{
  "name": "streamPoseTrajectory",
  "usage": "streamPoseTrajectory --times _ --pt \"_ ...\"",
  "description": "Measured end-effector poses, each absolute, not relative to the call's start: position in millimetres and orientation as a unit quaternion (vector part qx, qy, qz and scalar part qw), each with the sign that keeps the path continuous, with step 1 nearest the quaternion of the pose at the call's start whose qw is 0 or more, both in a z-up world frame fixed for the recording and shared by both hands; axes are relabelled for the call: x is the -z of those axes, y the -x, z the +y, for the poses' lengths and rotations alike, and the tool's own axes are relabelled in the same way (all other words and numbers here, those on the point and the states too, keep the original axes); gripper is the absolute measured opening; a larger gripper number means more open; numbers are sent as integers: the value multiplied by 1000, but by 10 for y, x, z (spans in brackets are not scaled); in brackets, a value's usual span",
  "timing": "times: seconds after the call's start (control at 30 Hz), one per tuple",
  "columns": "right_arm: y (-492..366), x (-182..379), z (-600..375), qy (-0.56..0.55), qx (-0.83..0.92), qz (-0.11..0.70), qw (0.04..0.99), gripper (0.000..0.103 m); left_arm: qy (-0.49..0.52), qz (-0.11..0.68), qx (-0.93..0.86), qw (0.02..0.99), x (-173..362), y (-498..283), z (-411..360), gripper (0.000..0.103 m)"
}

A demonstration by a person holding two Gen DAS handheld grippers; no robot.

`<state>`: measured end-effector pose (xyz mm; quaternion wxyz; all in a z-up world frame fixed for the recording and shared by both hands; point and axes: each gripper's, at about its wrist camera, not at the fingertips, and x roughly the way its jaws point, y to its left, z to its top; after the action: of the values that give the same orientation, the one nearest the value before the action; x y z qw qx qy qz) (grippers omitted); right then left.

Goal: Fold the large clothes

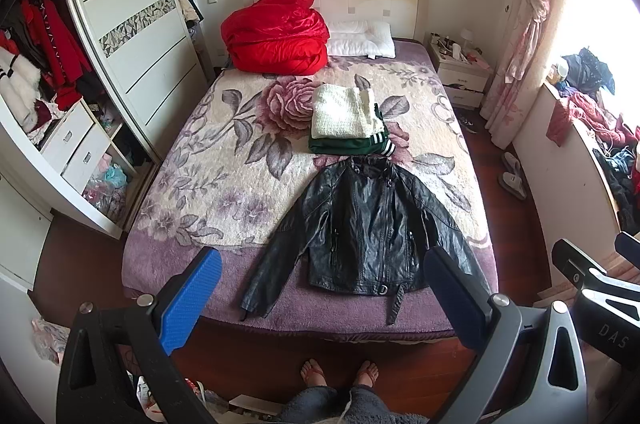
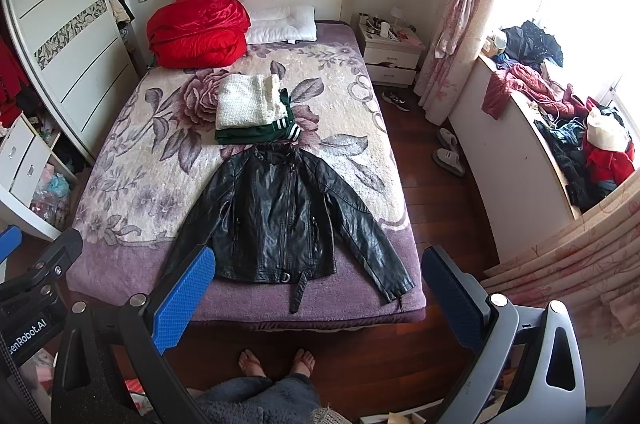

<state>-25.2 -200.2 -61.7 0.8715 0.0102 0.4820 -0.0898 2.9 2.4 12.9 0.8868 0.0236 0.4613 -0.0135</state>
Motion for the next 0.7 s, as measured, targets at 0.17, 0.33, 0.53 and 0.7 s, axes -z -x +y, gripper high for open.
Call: streamPoseTrajectory --times 0.17,0.33,0.53,0.7 --pt "261 665 -2027 -10 89 481 872 103 -24 460 14 887 -127 -17 24 103" --pt "246 609 -1966 -11 88 480 873 103 -23 459 15 888 -141 1 32 103" --pt "222 442 -1860 -10 88 480 873 103 -21 458 12 889 -189 -16 58 103" --pt "227 450 -1860 -10 87 480 873 103 -18 458 11 889 -209 -31 74 103"
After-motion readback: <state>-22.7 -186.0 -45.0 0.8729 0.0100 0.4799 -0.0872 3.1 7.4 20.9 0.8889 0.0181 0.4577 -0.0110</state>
